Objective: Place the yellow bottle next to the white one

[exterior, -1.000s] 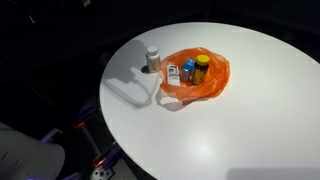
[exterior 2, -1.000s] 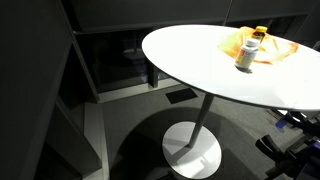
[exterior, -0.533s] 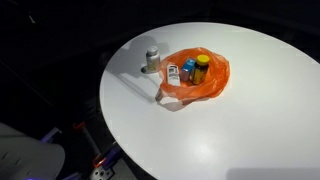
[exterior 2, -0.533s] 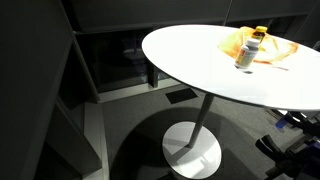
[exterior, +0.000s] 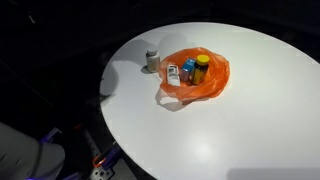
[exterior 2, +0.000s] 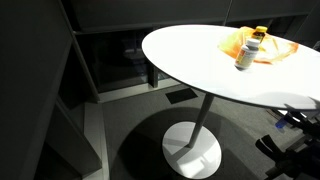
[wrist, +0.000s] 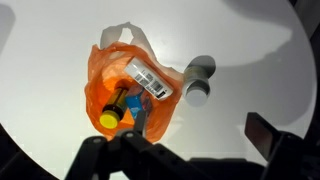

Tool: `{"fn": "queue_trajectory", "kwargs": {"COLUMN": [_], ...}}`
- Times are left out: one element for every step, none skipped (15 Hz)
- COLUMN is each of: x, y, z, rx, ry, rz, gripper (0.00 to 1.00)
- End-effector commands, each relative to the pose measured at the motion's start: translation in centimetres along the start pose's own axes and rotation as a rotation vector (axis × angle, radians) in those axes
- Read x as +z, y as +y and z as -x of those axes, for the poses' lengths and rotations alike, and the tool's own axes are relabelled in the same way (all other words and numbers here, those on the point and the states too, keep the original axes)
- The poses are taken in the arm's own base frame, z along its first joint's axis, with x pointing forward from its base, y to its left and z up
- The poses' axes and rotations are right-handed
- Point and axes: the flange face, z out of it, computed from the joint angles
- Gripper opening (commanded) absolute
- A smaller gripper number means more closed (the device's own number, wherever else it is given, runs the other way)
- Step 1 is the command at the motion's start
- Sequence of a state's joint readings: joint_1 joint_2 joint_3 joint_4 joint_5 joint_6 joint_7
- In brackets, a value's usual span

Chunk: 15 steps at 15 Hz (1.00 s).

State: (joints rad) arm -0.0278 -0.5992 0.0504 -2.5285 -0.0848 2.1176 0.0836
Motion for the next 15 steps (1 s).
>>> {"fn": "queue_trajectory", "kwargs": {"x": [0.9,1.4,1.9,2.4,3.1,3.6,4.1,4.8,5.3,5.9,6.4,6.9,7.3,7.6,7.9], "y": [3.2,4.1,5.0,5.8,6.7,7.6,8.4,9.3,10.1,10.9,11.5,12.2,12.7,13.1,13.4], "z": [-4.0,-4.7,-5.3,-6.0,-6.5,-7.1,-7.6,-8.1,-8.5,-8.8,-9.2,-9.5,-9.8,-10.0,-10.2], "rx": [0.039,0.058,0.075,0.090,0.105,0.120,0.132,0.141,0.145,0.146,0.150,0.150,0.154,0.155,0.156], "ry": [-0.019,-0.026,-0.033,-0.040,-0.048,-0.054,-0.059,-0.062,-0.067,-0.072,-0.076,-0.080,-0.084,-0.087,-0.090], "rz": [0.000,-0.004,-0.006,-0.009,-0.013,-0.015,-0.019,-0.023,-0.022,-0.015,-0.013,-0.011,-0.010,-0.008,-0.007], "gripper": [1.00,1.00,1.00,1.00,1.00,1.00,1.00,1.00,1.00,1.00,1.00,1.00,1.00,1.00,1.00]}}
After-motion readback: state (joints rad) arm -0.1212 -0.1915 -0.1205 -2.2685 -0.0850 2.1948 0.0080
